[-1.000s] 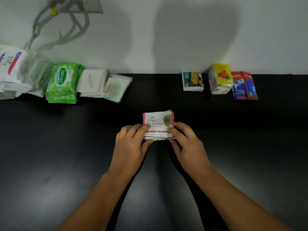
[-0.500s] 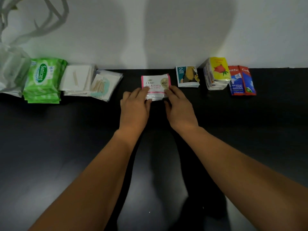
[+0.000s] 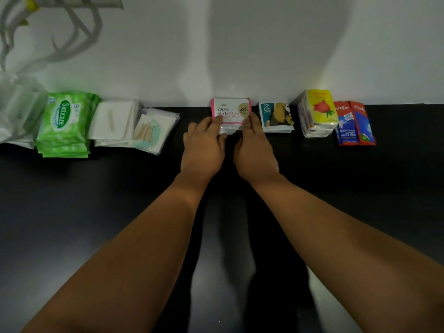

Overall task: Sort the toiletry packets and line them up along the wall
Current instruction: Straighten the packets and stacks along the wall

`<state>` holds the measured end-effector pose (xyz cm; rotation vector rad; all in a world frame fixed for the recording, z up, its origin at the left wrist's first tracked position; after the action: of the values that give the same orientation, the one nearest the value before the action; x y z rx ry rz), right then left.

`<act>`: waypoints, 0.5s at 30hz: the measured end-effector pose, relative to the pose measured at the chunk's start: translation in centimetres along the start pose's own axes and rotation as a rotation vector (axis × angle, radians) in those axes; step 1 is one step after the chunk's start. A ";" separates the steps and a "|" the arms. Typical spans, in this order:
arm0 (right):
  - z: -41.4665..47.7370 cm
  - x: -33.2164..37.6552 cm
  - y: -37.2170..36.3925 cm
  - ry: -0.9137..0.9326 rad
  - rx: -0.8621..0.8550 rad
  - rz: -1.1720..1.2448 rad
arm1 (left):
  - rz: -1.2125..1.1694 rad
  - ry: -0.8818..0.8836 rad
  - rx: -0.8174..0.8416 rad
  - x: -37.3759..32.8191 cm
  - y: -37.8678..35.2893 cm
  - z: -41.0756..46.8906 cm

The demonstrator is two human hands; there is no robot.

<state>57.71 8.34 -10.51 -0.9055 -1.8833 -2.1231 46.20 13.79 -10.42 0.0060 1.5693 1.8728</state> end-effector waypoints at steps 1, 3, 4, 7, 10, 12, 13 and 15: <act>0.0 -0.1 -0.1 0.001 -0.002 0.001 | -0.002 -0.001 0.008 0.0 -0.1 0.0; -0.1 -0.1 -0.1 0.014 -0.004 -0.010 | -0.016 0.002 0.024 0.3 -0.3 0.0; -0.1 -0.1 -0.1 0.025 -0.007 -0.021 | -0.037 0.000 0.030 0.3 -0.3 0.0; -0.3 0.0 0.2 0.029 -0.045 -0.018 | -0.187 0.011 -0.012 0.3 0.6 -1.0; -1.1 -0.2 0.7 0.012 -0.098 0.036 | -0.271 0.085 -0.098 0.8 2.4 -3.7; -2.0 0.1 1.3 0.065 -0.129 0.097 | -0.234 0.211 -0.119 2.1 3.4 -5.5; -2.6 0.5 1.4 0.109 -0.133 0.126 | -0.194 0.287 -0.138 2.9 4.0 -6.3; -4.0 1.7 1.1 0.190 -0.105 0.161 | -0.083 0.379 -0.200 4.2 5.4 -7.6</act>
<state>55.61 4.75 -8.75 -0.8126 -1.5680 -2.1428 37.20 9.10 -9.54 -0.5227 1.5851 2.0395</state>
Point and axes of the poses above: each hand's wrist, its own z-axis towards the middle knuckle, its own y-axis out of the back of the hand, x = y × z, the point moved 7 cm from there along z, towards the middle knuckle, and after that the axes turned 3 degrees about x, right-handed, at the moved point
